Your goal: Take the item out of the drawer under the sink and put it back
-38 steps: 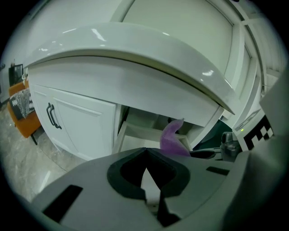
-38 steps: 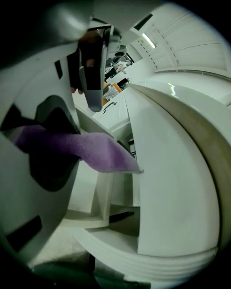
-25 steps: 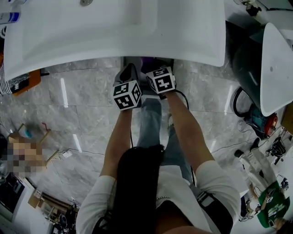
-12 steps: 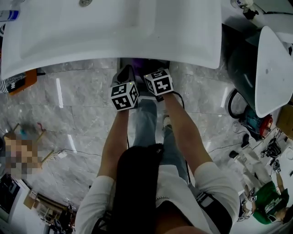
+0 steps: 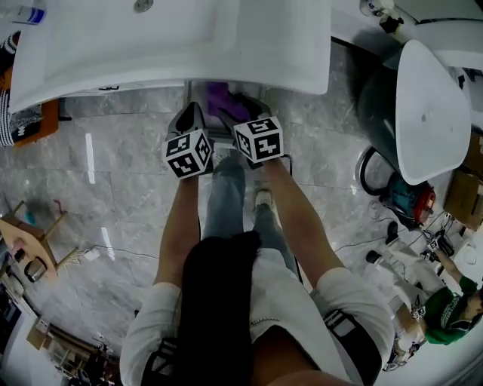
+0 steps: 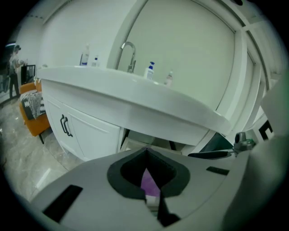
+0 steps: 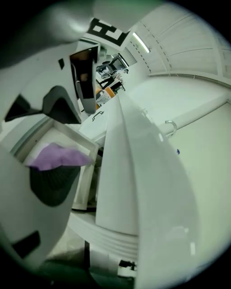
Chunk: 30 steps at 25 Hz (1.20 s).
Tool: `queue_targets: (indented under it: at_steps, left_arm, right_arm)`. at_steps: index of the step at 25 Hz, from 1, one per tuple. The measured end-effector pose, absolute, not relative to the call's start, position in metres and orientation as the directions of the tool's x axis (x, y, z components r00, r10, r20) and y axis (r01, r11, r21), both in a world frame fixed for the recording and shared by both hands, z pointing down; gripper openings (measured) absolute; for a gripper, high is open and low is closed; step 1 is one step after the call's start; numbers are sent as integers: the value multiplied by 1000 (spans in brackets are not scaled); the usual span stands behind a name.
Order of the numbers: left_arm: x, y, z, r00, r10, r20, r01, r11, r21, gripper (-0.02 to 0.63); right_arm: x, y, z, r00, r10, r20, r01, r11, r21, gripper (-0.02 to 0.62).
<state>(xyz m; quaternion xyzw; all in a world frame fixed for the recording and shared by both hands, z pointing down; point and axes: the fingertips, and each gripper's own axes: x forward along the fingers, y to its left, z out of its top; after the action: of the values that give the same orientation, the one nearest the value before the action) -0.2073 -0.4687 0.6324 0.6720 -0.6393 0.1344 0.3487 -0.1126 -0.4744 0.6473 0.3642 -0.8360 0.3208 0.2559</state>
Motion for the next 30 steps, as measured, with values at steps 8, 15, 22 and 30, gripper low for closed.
queue_targets:
  at_steps: [8,15,22,30]
  left_arm:
    - [-176,-442,554,189,-807,559,-961,-34,275,3]
    - [-166,-425,498,197,-840,506,-957,-52,285,3]
    - [-154,-410,445,209,-884,417,-958,-99,270,3]
    - [-129,-397,430,243,-881,406,-954,-140,266,3]
  right_arm:
    - [-94,-453,568,-635,-445,632,-738,592,-324,296]
    - [-88,-438,511,-625,-538,565,-757,594,-272,277]
    - [-72,-420,463,-593,-624,509,-789,577,-212,167]
    - [-63,-403,440,-569,-672,474,-810,556,-185,19]
